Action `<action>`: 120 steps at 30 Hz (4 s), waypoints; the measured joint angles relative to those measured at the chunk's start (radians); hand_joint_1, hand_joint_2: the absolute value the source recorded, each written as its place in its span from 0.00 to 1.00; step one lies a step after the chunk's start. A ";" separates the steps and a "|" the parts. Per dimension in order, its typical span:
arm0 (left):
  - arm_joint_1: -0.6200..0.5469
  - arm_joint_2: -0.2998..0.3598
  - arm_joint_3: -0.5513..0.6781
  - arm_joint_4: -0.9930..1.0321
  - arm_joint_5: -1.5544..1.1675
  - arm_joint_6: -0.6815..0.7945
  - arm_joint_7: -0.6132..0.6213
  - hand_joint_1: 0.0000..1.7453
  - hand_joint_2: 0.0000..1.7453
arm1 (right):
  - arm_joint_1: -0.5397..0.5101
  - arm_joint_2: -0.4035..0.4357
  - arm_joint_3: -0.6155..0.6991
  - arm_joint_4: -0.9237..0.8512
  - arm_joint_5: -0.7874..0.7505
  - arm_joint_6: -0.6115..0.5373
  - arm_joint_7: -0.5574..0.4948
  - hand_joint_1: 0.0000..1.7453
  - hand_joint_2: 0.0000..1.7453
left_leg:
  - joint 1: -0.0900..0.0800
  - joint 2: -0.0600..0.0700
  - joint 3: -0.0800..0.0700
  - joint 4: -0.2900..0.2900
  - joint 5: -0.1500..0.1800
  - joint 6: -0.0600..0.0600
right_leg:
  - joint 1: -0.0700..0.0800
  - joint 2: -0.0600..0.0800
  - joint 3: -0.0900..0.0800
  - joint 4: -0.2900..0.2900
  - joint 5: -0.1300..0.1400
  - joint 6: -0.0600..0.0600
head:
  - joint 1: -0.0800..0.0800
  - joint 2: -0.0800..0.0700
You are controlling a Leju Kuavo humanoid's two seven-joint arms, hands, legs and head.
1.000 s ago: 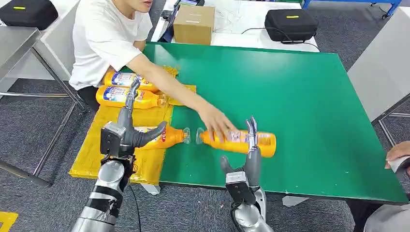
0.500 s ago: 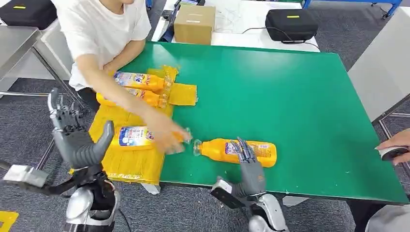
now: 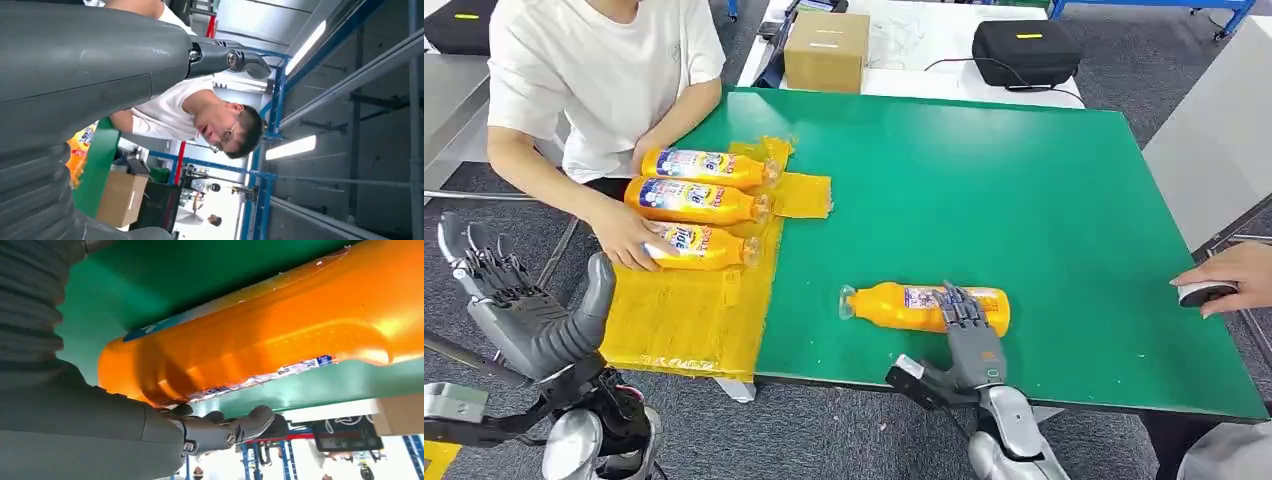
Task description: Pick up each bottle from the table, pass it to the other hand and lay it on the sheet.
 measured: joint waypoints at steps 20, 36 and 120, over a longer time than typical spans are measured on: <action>-0.007 -0.002 -0.047 0.000 -0.011 -0.042 0.027 0.00 1.00 | -0.177 -0.002 0.000 0.197 0.104 -0.020 0.068 0.00 1.00 | 0.000 0.001 0.000 0.000 0.000 0.000 | 0.000 0.000 0.000 0.000 0.000 0.000 | 0.000 0.000; 0.005 -0.002 -0.053 0.006 0.025 -0.152 0.160 0.00 1.00 | -0.288 -0.082 0.004 0.233 0.124 0.314 0.220 0.00 1.00 | -0.001 0.001 0.007 0.000 0.000 0.000 | 0.000 0.000 0.005 -0.001 0.001 0.001 | 0.000 0.000; -0.008 0.022 -0.293 0.306 0.011 -0.198 0.210 0.00 1.00 | -0.221 0.386 0.174 0.224 -0.662 0.061 -0.480 1.00 1.00 | 0.001 0.002 -0.001 0.000 -0.001 0.000 | 0.000 0.002 -0.003 0.001 0.000 0.000 | 0.000 0.000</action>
